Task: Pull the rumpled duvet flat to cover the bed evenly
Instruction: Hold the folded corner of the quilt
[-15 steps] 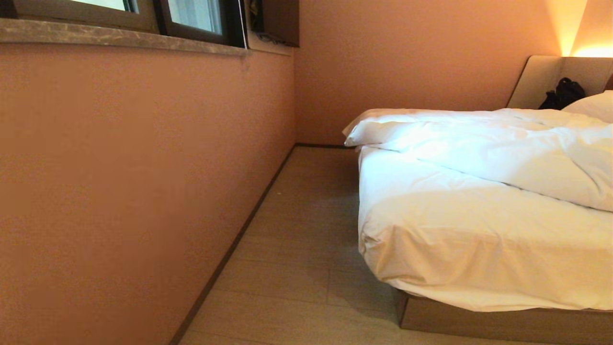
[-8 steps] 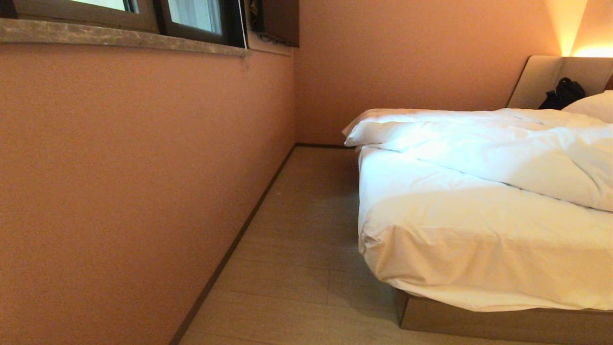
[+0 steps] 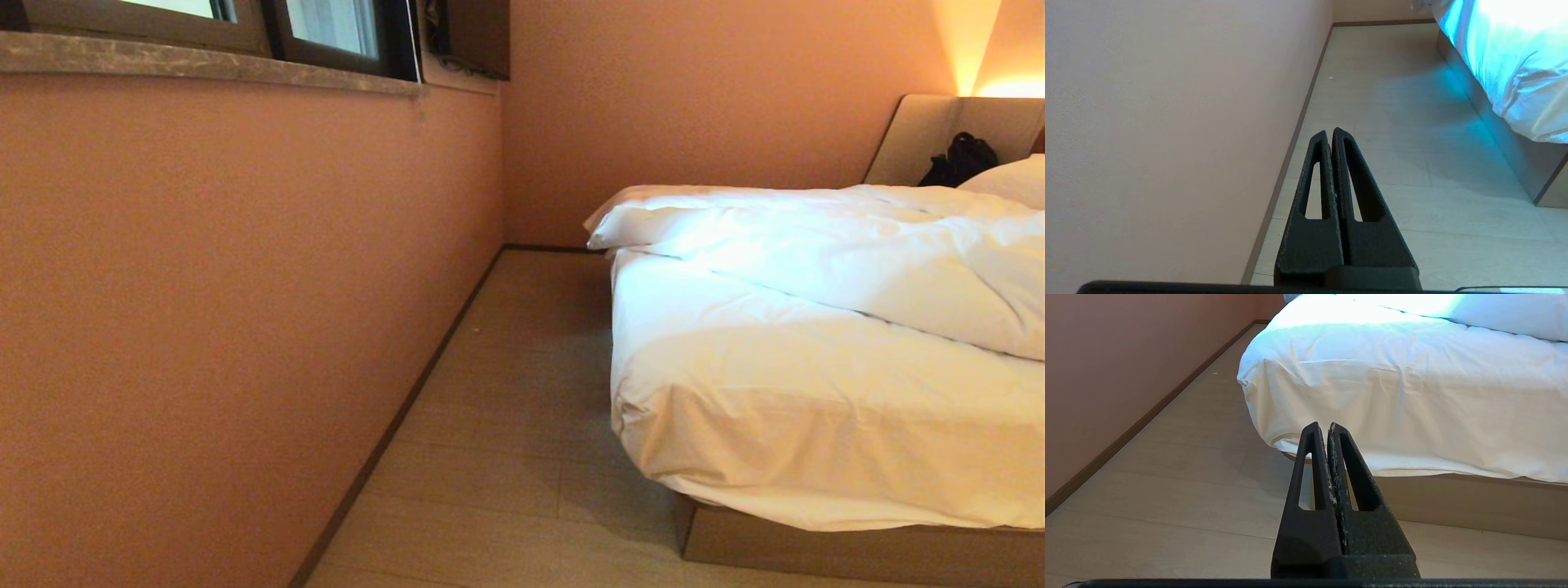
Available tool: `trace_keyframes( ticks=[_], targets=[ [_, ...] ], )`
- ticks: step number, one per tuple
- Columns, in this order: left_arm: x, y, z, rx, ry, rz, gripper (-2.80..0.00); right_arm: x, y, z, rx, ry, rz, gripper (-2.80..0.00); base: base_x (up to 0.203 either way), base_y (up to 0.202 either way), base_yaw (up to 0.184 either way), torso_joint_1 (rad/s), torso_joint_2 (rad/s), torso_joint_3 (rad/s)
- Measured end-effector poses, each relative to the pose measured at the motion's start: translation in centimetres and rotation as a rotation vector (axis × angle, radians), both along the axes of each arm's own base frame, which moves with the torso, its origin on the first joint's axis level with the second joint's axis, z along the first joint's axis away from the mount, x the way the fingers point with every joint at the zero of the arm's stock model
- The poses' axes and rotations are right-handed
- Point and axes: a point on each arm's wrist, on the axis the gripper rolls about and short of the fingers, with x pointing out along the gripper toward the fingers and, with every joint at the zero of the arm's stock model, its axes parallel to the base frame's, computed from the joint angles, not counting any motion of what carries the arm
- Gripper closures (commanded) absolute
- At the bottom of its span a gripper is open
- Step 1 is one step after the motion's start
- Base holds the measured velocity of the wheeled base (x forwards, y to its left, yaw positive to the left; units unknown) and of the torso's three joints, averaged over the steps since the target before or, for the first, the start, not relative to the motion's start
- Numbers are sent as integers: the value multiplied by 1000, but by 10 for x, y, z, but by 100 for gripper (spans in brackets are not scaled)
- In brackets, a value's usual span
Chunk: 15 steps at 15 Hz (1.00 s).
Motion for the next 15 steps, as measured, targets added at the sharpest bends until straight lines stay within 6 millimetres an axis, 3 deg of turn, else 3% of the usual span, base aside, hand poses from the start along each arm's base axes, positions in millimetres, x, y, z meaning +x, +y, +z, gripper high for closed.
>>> trace_keyframes(
  ticks=[8, 15],
  targets=[
    [0, 0, 0, 22, -2, -9, 0, 0, 0, 0, -1, 0, 0, 0, 12, 0, 0, 0, 0, 1],
    [0, 0, 0, 19, -2, -9, 0, 0, 0, 0, -3, 0, -1, 0, 195, 0, 0, 4, 2, 3]
  ],
)
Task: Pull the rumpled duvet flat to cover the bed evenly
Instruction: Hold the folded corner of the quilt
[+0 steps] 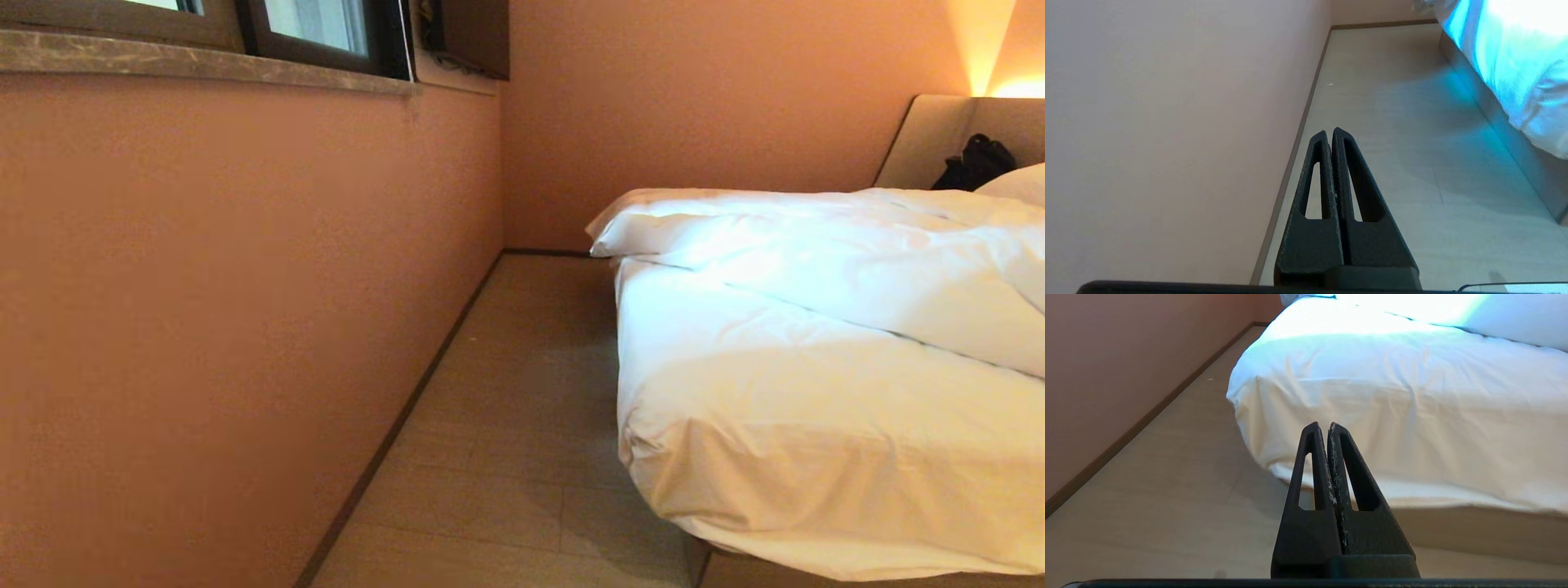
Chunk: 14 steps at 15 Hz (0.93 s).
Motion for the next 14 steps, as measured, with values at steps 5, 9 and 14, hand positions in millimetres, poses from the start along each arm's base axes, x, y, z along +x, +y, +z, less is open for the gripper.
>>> trace_keyframes(
  ticks=[5, 9, 14],
  targets=[
    [0, 0, 0, -4, 0, 0, 0, 0, 0, 0, 1, 0, 1, 0, 51, 0, 0, 4, 2, 0],
    [0, 0, 0, 2, 3, 0, 0, 0, 0, 0, 1, -1, 1, 0, 0, 0, 0, 0, 0, 0],
    [0, 0, 0, 2, 2, 0, 0, 0, 0, 0, 7, 1, 0, 0, 0, 0, 0, 0, 0, 0]
  ],
)
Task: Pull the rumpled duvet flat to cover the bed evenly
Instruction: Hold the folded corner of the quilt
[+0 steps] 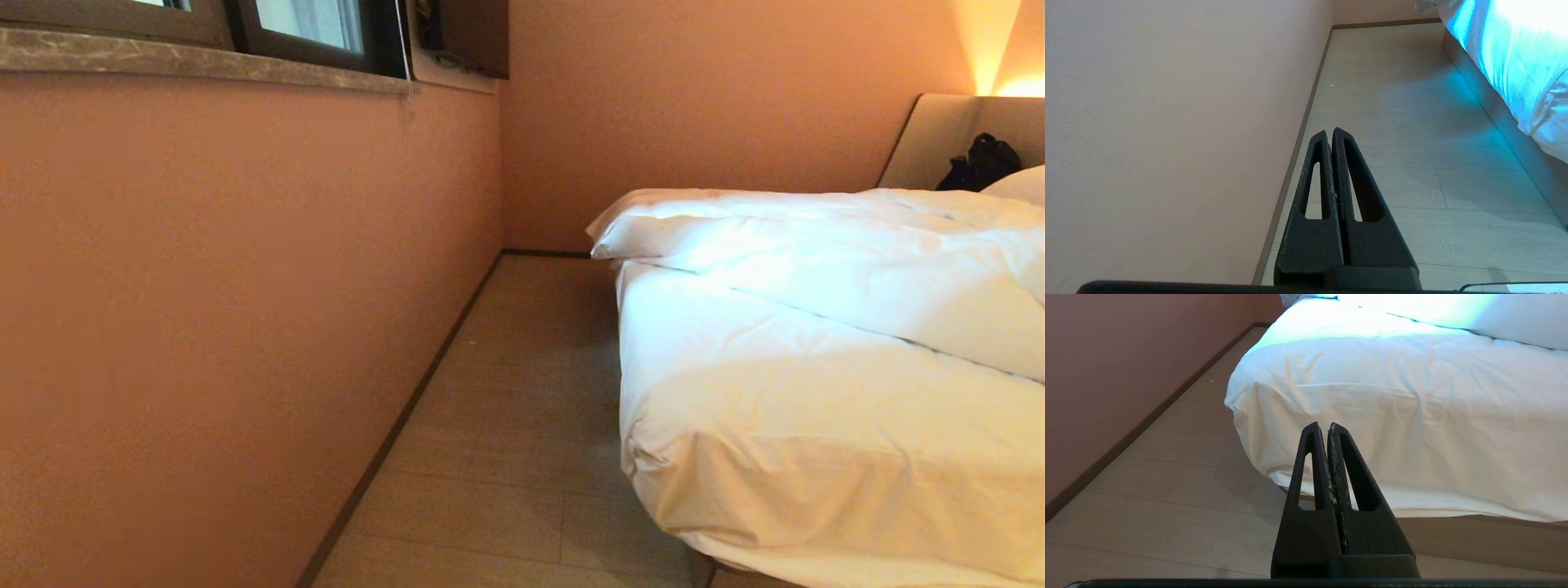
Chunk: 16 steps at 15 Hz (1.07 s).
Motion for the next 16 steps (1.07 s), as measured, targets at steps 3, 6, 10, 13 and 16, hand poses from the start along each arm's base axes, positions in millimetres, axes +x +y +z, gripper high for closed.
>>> trace_keyframes(
  ticks=[3, 6, 10, 13, 16],
  targets=[
    [0, 0, 0, 1, -1, 0, 0, 0, 0, 0, 1, 0, 0, 0, 0, 0, 0, 0, 0, 0],
    [0, 0, 0, 2, -1, -1, 0, 0, 0, 0, 0, 0, 0, 0, 0, 0, 0, 0, 0, 0],
    [0, 0, 0, 2, -2, -2, 0, 0, 0, 0, 0, 1, 0, 0, 2, -15, 1, 1, 3, 1],
    [0, 0, 0, 1, -2, -1, 0, 0, 0, 0, 1, 0, 0, 0, 2, -163, 3, 2, 3, 2],
    [0, 0, 1, -5, -5, -5, 0, 0, 0, 0, 0, 0, -1, 0, 0, -195, 2, 2, 3, 4]
  ],
)
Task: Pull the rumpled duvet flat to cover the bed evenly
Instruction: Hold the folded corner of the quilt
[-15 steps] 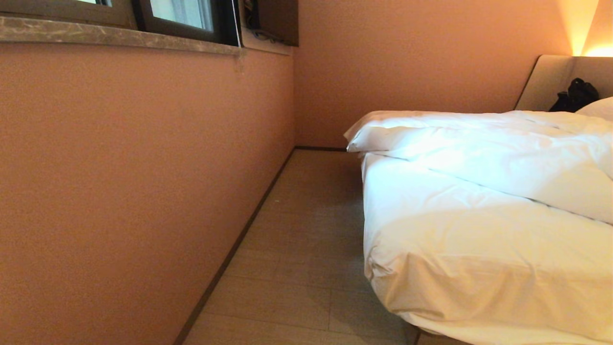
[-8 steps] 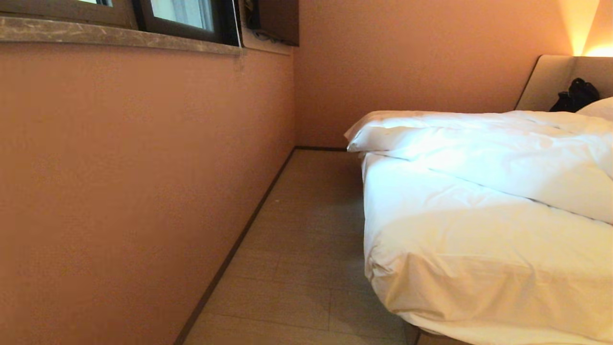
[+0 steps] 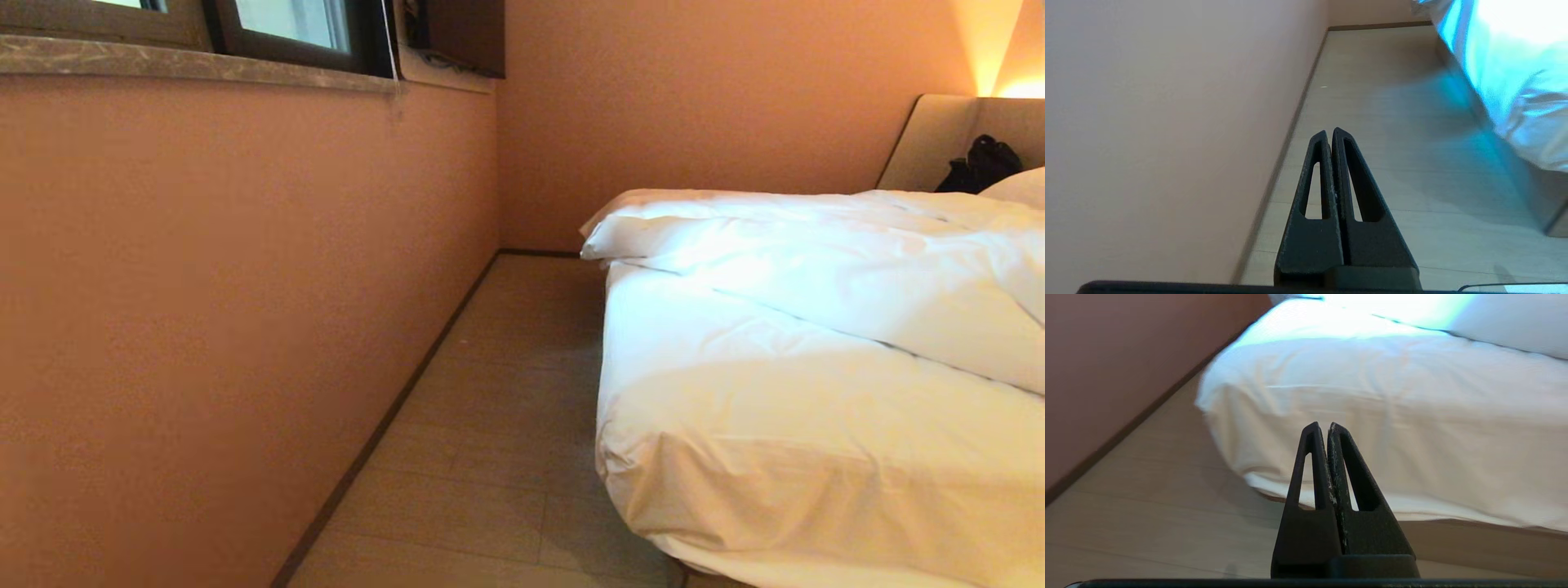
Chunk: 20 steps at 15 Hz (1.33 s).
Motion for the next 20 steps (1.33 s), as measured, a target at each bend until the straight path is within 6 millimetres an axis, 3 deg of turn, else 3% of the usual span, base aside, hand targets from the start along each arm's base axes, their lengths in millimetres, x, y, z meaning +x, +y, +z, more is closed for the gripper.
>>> trace_keyframes(
  ticks=[20],
  targets=[
    [0, 0, 0, -29, -2, 4, 0, 0, 0, 0, 0, 0, 1, 0, 0, -193, 0, 2, 2, 3]
  ],
)
